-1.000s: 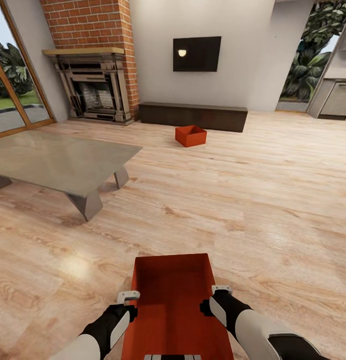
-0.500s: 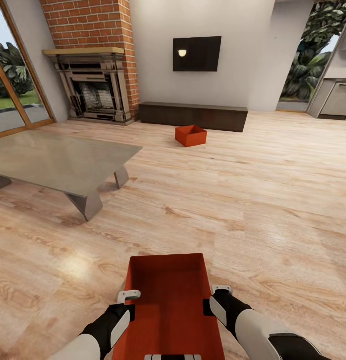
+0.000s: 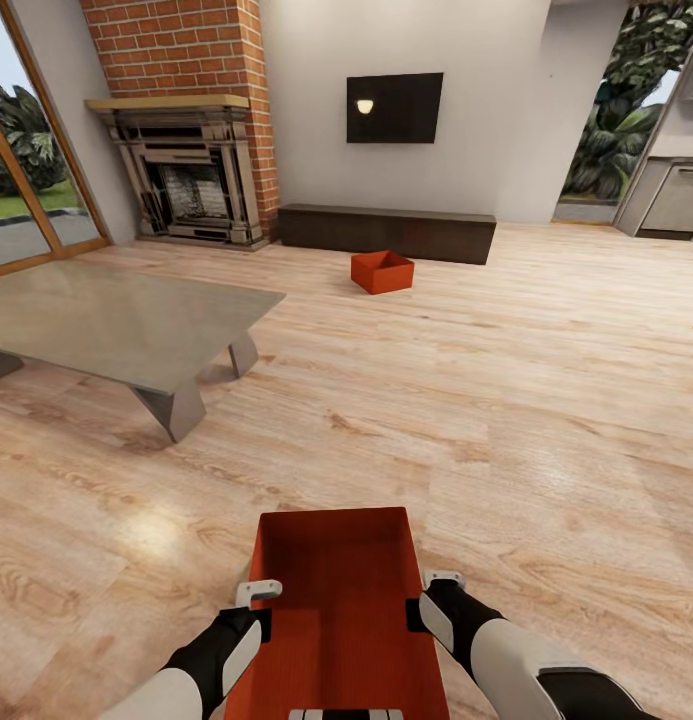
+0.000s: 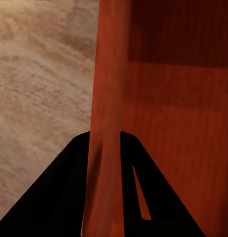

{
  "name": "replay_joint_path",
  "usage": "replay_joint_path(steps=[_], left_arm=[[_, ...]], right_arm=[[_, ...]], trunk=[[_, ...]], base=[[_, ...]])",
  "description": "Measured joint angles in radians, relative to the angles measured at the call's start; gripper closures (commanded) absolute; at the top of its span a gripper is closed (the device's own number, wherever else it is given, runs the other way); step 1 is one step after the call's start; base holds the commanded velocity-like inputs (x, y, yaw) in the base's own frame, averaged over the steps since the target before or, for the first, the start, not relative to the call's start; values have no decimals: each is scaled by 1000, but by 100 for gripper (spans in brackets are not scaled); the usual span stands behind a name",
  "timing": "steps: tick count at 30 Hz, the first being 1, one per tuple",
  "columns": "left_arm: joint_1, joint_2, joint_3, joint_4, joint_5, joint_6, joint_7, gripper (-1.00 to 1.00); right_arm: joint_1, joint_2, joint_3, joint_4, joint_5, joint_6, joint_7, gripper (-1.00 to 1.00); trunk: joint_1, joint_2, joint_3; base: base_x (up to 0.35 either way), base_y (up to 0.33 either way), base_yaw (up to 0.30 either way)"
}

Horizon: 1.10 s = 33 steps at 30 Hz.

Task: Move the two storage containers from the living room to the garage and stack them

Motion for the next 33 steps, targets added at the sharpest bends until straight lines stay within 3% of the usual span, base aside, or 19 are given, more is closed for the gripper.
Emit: replay_joint_path(steps=[10, 29, 33], left_arm=[[-1, 0, 6, -9, -22, 2, -1, 100], [0, 0, 6, -9, -22, 2, -1, 100], [0, 0, 6, -9, -22, 2, -1, 100]], right_arm=[[1, 2, -1, 4, -10, -15, 0, 100], [1, 2, 1, 3, -11, -14, 0, 100], [1, 2, 1, 4, -11, -15, 0, 100]], trunk=[[-4, 2, 35], [-13, 7, 108], [-28, 34, 121]], base=[[0, 0, 0], [0, 0, 0], [0, 0, 0]])
